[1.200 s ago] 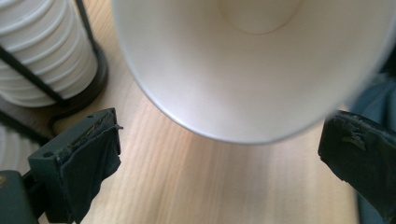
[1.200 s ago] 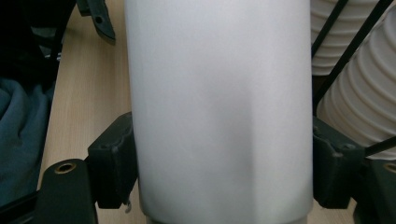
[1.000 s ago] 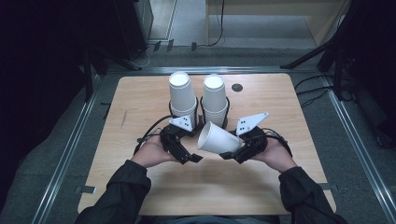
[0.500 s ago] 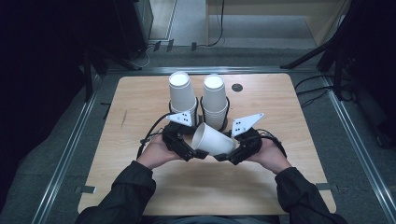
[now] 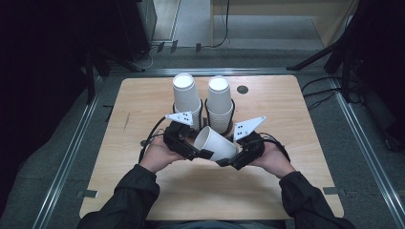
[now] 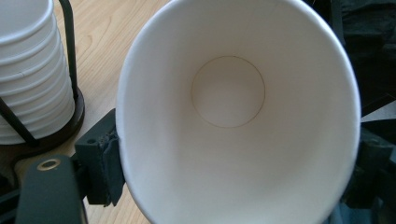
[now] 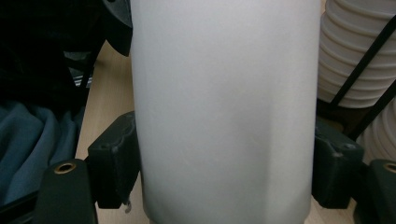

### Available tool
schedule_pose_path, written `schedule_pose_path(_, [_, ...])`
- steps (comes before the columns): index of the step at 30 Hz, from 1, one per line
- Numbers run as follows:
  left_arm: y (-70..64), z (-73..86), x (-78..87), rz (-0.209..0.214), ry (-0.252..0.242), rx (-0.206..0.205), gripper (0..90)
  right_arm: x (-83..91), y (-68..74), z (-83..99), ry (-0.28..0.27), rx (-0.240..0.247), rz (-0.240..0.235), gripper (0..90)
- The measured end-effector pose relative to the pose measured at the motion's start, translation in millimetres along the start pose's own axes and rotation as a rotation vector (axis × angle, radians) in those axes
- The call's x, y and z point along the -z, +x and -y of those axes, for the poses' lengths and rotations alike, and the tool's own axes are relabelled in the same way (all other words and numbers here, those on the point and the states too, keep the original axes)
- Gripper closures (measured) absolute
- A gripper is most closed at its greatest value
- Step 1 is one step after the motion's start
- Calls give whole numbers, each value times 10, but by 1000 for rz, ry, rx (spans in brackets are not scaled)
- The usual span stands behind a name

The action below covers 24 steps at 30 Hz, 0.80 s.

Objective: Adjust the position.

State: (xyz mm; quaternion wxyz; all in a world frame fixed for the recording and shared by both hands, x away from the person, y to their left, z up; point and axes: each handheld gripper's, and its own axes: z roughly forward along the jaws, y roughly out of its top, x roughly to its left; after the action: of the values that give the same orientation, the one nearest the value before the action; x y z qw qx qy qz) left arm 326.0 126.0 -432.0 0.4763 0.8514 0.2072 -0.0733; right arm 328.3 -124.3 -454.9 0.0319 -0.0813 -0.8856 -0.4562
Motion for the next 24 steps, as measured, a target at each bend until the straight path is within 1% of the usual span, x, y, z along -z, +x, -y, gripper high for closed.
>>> schedule_pose_path(1, [0,-2,7,2,2,-1,160,0,2,-5,0,-7,-1,224])
schedule_pose_path(3, [1,-2,23,-14,7,-7,161,-4,0,-14,13,-29,-5,166])
schedule_pose_path(4, [6,-1,35,-17,7,-5,161,-4,-2,-11,20,-35,-9,155])
schedule_pose_path(5, [9,1,51,-18,3,-1,161,-4,-2,-11,20,-35,-9,155])
schedule_pose_path(6, [16,2,71,-23,3,-6,161,3,-2,-7,32,-39,-6,154])
schedule_pose_path(8, [26,1,110,-27,1,-4,161,11,-9,6,45,-51,-1,147])
schedule_pose_path(9, [33,2,131,-30,-3,-6,161,19,-15,12,46,-53,2,146])
schedule_pose_path(10, [43,4,167,-36,-2,-5,161,41,-27,20,43,-67,7,145])
schedule_pose_path(12, [47,2,182,-43,4,-8,161,65,-38,27,41,-77,13,145])
schedule_pose_path(13, [50,1,196,-46,15,-14,161,65,-38,27,41,-77,13,145])
schedule_pose_path(14, [47,1,208,-59,19,-22,161,87,-47,36,44,-82,20,145])
schedule_pose_path(15, [47,1,219,-62,21,-22,161,87,-47,36,44,-82,20,145])
schedule_pose_path(16, [45,-2,238,-92,30,-21,161,104,-50,46,49,-87,27,145])
schedule_pose_path(17, [45,-2,238,-92,30,-21,161,104,-50,46,49,-87,27,145])
schedule_pose_path(18, [47,-4,242,-111,58,-24,161,118,-57,54,54,-96,28,145])
schedule_pose_path(19, [47,-4,242,-111,58,-24,161,118,-57,54,54,-96,28,145])
schedule_pose_path(20, [49,0,245,-121,79,-34,161,131,-73,62,53,-101,33,145])
schedule_pose_path(21, [49,0,245,-121,79,-34,161,131,-73,62,53,-101,33,145])
schedule_pose_path(22, [45,9,244,-123,91,-50,161,143,-82,67,55,-109,42,146])
schedule_pose_path(23, [45,9,244,-123,91,-50,161,143,-82,67,55,-109,42,146])
schedule_pose_path(24, [42,10,239,-143,118,-70,161,150,-86,73,56,-108,49,147])
